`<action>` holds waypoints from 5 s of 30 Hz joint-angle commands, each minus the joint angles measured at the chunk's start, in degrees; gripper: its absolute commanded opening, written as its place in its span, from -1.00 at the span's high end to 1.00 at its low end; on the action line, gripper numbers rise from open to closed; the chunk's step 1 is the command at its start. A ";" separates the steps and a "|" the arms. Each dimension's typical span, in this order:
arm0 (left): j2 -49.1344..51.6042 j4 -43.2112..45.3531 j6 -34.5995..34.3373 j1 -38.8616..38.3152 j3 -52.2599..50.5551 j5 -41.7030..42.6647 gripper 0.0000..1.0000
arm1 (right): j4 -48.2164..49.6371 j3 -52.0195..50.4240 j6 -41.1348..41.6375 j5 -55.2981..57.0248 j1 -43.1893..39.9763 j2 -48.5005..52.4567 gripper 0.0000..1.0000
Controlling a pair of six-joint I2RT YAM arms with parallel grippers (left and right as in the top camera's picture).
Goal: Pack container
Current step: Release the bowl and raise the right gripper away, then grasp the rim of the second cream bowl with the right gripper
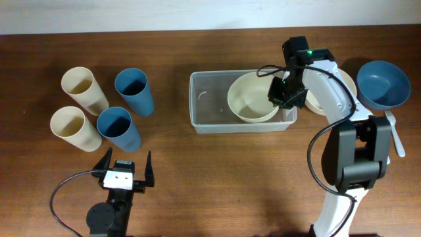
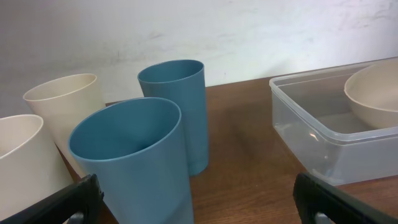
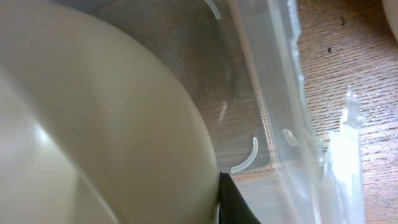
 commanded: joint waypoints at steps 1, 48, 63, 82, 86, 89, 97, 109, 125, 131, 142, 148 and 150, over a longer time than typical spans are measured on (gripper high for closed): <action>-0.39 -0.37 0.94 -0.17 -0.17 -0.20 -1.00 | 0.17 1.07 -0.33 -1.01 -0.15 0.35 0.59; -0.39 -0.37 0.94 -0.17 -0.17 -0.20 -1.00 | -25.83 17.16 -4.20 5.38 -31.91 -3.21 -0.76; -0.39 -0.37 0.94 -0.17 -0.17 -0.20 -1.00 | -7.91 0.81 -6.10 -6.08 -31.69 -3.21 -0.76; -0.39 -0.37 0.96 -0.17 -0.17 -0.20 -0.99 | 5.79 -9.99 -2.80 -10.86 -31.36 -3.21 -0.76; -0.39 -0.37 0.94 -0.17 -0.17 -0.20 -1.00 | 5.90 -10.10 -2.82 -10.84 -31.39 -3.21 -0.71; -0.39 -0.37 0.94 -0.17 -0.17 -0.20 -1.00 | 5.84 -10.10 -2.82 -9.75 -31.39 -3.19 -0.63; -0.39 -0.37 0.94 -0.17 -0.17 -0.20 -1.00 | 6.14 -10.19 -2.86 -8.66 -31.39 -3.10 -0.54; -0.39 -0.37 0.94 -0.17 -0.17 -0.20 -1.00 | 6.71 -10.19 -2.84 -7.82 -31.39 -3.08 -0.49; -0.39 -0.37 0.94 -0.17 -0.17 -0.20 -1.00 | 8.44 -10.21 -3.10 -7.82 -31.39 -2.56 0.00; -0.39 -0.37 0.94 -0.17 -0.17 -0.20 -1.00 | 9.07 -10.21 -3.10 -7.82 -31.36 -2.56 0.00; -0.39 -0.37 0.94 -0.17 -0.17 -0.20 -0.99 | 10.99 -10.21 -3.06 -7.96 -31.34 -2.01 0.18; -0.39 -0.37 0.94 -0.17 -0.17 -0.20 -1.00 | 11.10 -10.21 -3.04 -8.04 -30.88 -1.53 0.78; -0.39 -0.37 0.94 -0.17 -0.17 -0.20 -1.00 | 11.17 -10.21 -3.02 -8.07 -30.51 -1.53 0.92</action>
